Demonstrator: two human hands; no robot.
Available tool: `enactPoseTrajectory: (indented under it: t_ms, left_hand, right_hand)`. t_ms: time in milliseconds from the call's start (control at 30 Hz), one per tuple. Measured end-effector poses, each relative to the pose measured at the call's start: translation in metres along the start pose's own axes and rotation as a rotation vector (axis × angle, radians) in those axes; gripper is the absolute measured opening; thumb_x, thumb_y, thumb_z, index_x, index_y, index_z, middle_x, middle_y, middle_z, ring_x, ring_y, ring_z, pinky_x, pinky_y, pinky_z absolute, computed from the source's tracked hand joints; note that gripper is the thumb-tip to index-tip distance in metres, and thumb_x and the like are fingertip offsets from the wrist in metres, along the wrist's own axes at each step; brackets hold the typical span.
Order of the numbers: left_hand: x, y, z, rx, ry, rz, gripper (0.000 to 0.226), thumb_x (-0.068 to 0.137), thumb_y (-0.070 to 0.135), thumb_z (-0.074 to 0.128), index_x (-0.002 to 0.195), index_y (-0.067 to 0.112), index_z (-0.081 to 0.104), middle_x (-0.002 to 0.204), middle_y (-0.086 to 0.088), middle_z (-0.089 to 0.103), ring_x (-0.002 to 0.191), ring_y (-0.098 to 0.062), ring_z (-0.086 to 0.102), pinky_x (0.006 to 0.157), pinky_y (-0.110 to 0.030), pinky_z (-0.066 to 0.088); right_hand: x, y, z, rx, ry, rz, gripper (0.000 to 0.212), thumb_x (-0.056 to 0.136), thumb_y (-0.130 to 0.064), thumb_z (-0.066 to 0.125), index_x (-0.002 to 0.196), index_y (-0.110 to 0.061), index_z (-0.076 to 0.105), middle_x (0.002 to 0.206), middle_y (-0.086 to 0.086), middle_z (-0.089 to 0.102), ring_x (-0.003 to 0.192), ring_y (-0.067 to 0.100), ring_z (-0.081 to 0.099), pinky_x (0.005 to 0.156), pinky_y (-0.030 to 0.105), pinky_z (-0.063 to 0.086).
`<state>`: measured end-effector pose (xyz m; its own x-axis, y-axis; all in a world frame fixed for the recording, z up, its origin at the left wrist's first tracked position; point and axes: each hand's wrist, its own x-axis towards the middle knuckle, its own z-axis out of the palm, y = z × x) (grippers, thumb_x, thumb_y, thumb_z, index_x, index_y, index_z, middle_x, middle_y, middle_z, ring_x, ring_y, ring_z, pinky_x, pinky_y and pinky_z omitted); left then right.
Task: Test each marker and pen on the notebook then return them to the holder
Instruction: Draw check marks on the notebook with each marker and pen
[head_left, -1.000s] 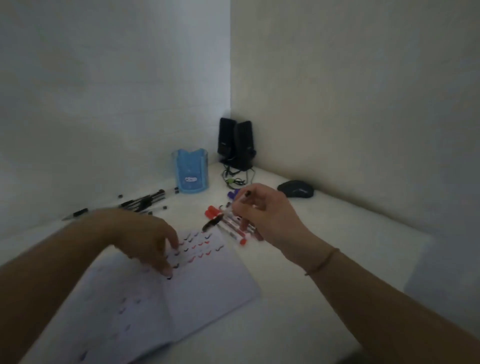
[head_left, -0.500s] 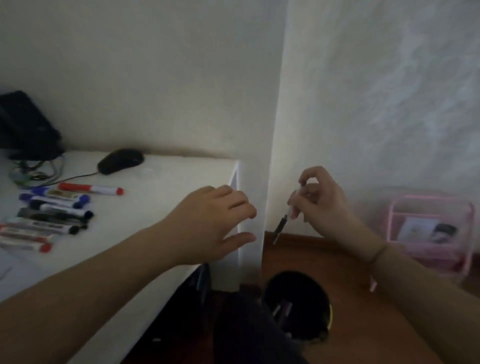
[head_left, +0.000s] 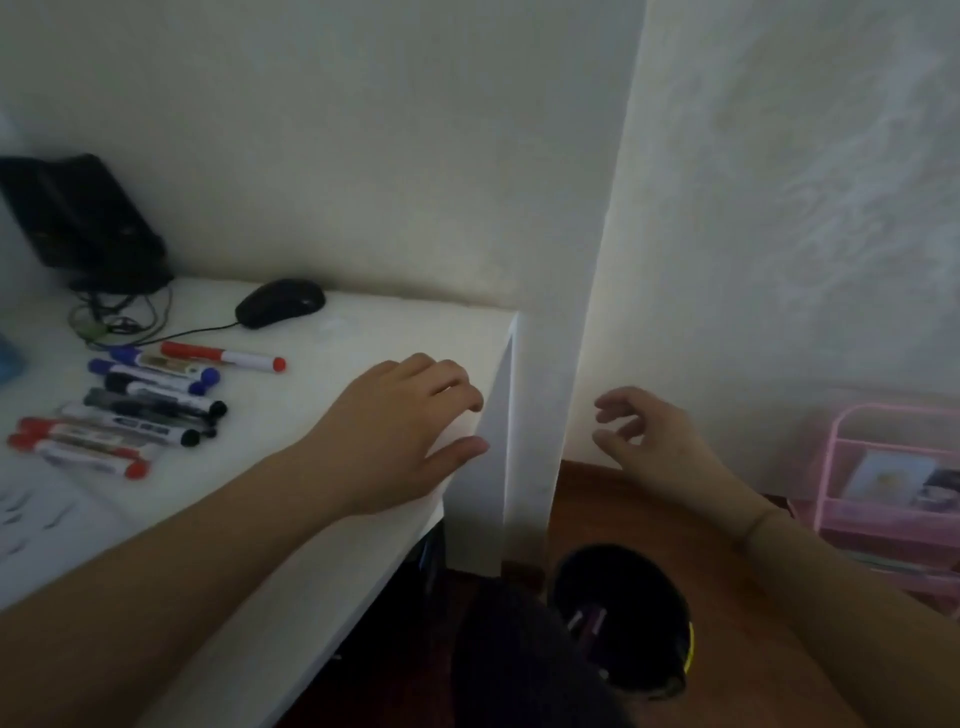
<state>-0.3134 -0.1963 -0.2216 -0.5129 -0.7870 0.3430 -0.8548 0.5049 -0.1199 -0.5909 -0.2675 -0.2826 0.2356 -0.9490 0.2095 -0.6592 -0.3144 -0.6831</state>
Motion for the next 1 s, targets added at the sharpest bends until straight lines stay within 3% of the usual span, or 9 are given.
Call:
enactPoseTrajectory:
  t_ms: [100, 200, 300, 367, 533, 633, 700, 833, 1000]
  left_hand:
    - [-0.034, -0.033, -0.026, 0.091, -0.007, -0.158, 0.046, 0.092, 0.057, 0.031, 0.112, 0.025, 0.057, 0.112, 0.005, 0.058, 0.099, -0.016, 0.055, 0.080, -0.034, 0.047]
    - [-0.092, -0.071, -0.048, 0.121, -0.010, -0.447, 0.049, 0.087, 0.061, 0.029, 0.110, 0.028, 0.057, 0.112, 0.006, 0.058, 0.098, -0.016, 0.055, 0.079, -0.034, 0.048]
    - [-0.164, -0.101, -0.060, 0.106, -0.045, -0.809, 0.047, 0.083, 0.060, 0.038, 0.112, 0.028, 0.056, 0.114, 0.005, 0.056, 0.097, -0.016, 0.052, 0.079, -0.033, 0.046]
    - [-0.212, -0.108, -0.063, 0.100, -0.036, -1.033, 0.039, 0.084, 0.053, 0.051, 0.113, 0.027, 0.056, 0.120, 0.003, 0.053, 0.105, -0.021, 0.050, 0.086, -0.037, 0.045]
    - [-0.289, -0.128, -0.075, 0.174, 0.211, -1.309, 0.035, 0.081, 0.044, 0.063, 0.109, 0.022, 0.061, 0.126, -0.003, 0.050, 0.115, -0.030, 0.047, 0.097, -0.042, 0.040]
    - [-0.314, -0.147, -0.086, 0.240, 0.292, -1.499, 0.035, 0.084, 0.039, 0.062, 0.115, 0.022, 0.060, 0.125, -0.004, 0.051, 0.114, -0.030, 0.043, 0.096, -0.043, 0.037]
    - [-0.324, -0.153, -0.086, 0.270, 0.243, -1.616, 0.039, 0.085, 0.041, 0.059, 0.120, 0.024, 0.056, 0.126, -0.003, 0.049, 0.116, -0.030, 0.041, 0.096, -0.045, 0.036]
    - [-0.330, -0.159, -0.076, 0.249, 0.158, -1.696, 0.045, 0.085, 0.046, 0.052, 0.126, 0.028, 0.049, 0.131, -0.002, 0.046, 0.121, -0.029, 0.038, 0.100, -0.045, 0.033]
    - [-0.328, -0.158, -0.075, 0.280, 0.210, -1.654, 0.044, 0.085, 0.046, 0.053, 0.125, 0.029, 0.048, 0.131, 0.001, 0.045, 0.121, -0.027, 0.036, 0.102, -0.045, 0.030]
  right_hand:
    - [0.014, -0.052, 0.018, 0.129, 0.089, -0.124, 0.019, 0.083, -0.019, 0.067, 0.100, -0.026, 0.062, 0.093, -0.011, 0.067, 0.077, 0.003, 0.063, 0.060, 0.006, 0.046]
    - [0.025, -0.118, 0.044, 0.264, 0.107, -0.275, 0.015, 0.082, -0.017, 0.066, 0.092, -0.028, 0.065, 0.088, -0.013, 0.069, 0.077, 0.005, 0.064, 0.055, 0.008, 0.044]
    - [0.026, -0.190, 0.079, 0.342, -0.020, -0.464, 0.013, 0.082, -0.017, 0.067, 0.087, -0.029, 0.065, 0.082, -0.014, 0.067, 0.075, 0.004, 0.062, 0.049, 0.019, 0.046]
    - [0.024, -0.238, 0.108, 0.325, -0.148, -0.614, 0.010, 0.082, -0.021, 0.066, 0.088, -0.029, 0.065, 0.081, -0.014, 0.066, 0.070, 0.003, 0.061, 0.048, 0.014, 0.042]
    - [0.028, -0.344, 0.204, 0.039, -0.472, -0.919, 0.021, 0.088, -0.037, 0.055, 0.109, -0.035, 0.058, 0.105, -0.018, 0.061, 0.092, 0.000, 0.053, 0.083, 0.021, 0.045]
    - [0.031, -0.391, 0.263, -0.120, -0.533, -1.009, 0.032, 0.092, -0.033, 0.050, 0.124, -0.032, 0.052, 0.122, -0.012, 0.056, 0.111, 0.009, 0.049, 0.094, 0.029, 0.043]
    - [0.035, -0.412, 0.301, -0.190, -0.499, -1.043, 0.035, 0.094, -0.029, 0.047, 0.129, -0.031, 0.049, 0.128, -0.006, 0.053, 0.119, 0.016, 0.044, 0.094, 0.033, 0.040]
    - [0.041, -0.433, 0.358, -0.284, -0.433, -1.032, 0.035, 0.094, -0.030, 0.046, 0.128, -0.023, 0.052, 0.127, 0.004, 0.053, 0.120, 0.024, 0.042, 0.090, 0.036, 0.042]
    - [0.047, -0.434, 0.371, -0.245, -0.342, -0.971, 0.021, 0.092, -0.039, 0.050, 0.102, -0.024, 0.063, 0.109, -0.001, 0.058, 0.106, 0.019, 0.048, 0.079, 0.033, 0.044]
